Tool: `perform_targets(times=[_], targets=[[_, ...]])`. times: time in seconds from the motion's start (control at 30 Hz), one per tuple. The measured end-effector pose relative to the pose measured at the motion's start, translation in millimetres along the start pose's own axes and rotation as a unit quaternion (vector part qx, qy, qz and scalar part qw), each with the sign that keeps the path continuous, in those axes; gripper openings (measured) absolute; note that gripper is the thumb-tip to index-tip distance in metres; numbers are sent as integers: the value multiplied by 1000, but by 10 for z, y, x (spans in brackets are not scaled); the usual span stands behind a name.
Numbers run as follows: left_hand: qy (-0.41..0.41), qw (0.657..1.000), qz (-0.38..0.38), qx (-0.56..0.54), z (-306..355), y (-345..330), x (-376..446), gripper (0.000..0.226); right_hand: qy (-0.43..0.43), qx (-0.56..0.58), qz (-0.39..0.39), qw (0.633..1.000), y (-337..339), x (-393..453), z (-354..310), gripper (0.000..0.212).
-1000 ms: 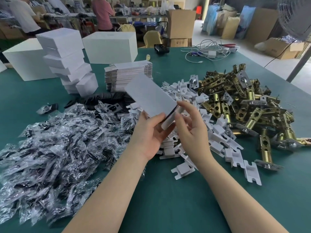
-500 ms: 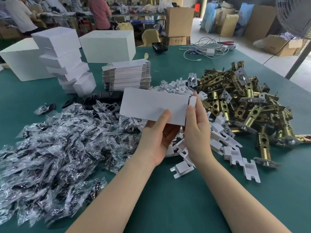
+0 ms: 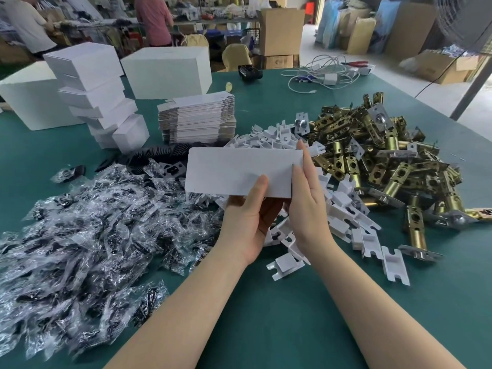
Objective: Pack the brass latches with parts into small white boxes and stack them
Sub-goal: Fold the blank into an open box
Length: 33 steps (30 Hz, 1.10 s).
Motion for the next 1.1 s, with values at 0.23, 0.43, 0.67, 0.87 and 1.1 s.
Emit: perform_targets(times=[0.23, 0.43, 0.67, 0.87, 1.1], targets=[[-19, 1000, 7, 12, 22, 19, 11, 74, -8, 3, -37, 999, -84, -28, -19, 36], [-24, 1000, 8, -2, 33, 28, 23, 58, -12, 11, -15, 1000, -70, -42, 14, 34], [-22, 999, 21, -31, 13, 11, 3, 53, -32, 38, -65, 997, -109, -9, 30, 35], [0, 999, 42, -23, 3, 89, -15, 64, 34, -9, 11, 999, -149, -171, 55, 45], [-17, 998, 19, -49, -1, 49, 19, 50, -2, 48, 34, 998, -61, -83, 93, 32]])
Point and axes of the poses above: each hand's wrist, its own x-axis towards the middle knuckle, its own y-axis out of the back of the hand, z = x × y, the point moved 10 cm from there along x, towards the middle knuckle, and after that the axes turned 3 degrees about z, right-handed, at the moved point
